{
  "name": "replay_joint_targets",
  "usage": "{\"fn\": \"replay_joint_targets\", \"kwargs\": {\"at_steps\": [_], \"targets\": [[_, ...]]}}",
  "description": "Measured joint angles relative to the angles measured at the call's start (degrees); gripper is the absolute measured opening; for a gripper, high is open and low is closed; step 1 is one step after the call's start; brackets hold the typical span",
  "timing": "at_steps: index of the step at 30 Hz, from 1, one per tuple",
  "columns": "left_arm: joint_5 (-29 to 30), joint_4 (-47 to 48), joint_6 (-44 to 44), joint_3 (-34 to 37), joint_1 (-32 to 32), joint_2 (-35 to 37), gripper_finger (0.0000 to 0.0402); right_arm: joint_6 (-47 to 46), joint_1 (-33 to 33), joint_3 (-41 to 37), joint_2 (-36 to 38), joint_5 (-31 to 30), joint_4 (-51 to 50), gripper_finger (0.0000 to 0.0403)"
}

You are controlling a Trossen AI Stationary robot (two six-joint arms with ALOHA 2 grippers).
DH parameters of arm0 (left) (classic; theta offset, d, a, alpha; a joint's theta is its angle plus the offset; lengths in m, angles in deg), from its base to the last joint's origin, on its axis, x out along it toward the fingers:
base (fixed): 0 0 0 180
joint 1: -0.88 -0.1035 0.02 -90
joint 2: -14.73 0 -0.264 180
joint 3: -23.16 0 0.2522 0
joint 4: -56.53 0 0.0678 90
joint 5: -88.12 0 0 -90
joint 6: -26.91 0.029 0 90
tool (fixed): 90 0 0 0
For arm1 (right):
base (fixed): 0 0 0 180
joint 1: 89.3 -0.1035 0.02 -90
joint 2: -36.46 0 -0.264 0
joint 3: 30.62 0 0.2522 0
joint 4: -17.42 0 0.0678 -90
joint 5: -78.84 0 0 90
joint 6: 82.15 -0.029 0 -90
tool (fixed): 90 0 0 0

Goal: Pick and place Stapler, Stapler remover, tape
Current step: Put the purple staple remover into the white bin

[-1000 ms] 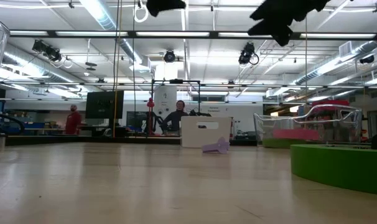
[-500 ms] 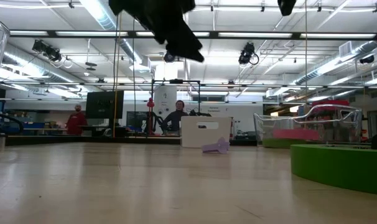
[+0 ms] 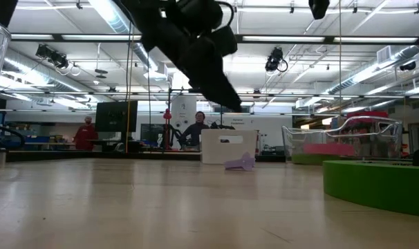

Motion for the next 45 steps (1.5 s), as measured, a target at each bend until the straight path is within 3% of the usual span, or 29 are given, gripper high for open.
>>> {"fn": "replay_joint_targets", "kwargs": {"at_steps": [33,45], "targets": [[1.6,-9.3,-2.7,0.0,-1.0,-15.0,0.0318,-3.2,0.0,0.0,0.0,0.1,-5.3,0.0166],[0.8,-9.1,-3.0,0.0,-1.4,-15.2,0.0299,-3.1,0.0,0.0,0.0,0.1,-5.6,0.0166]]}}
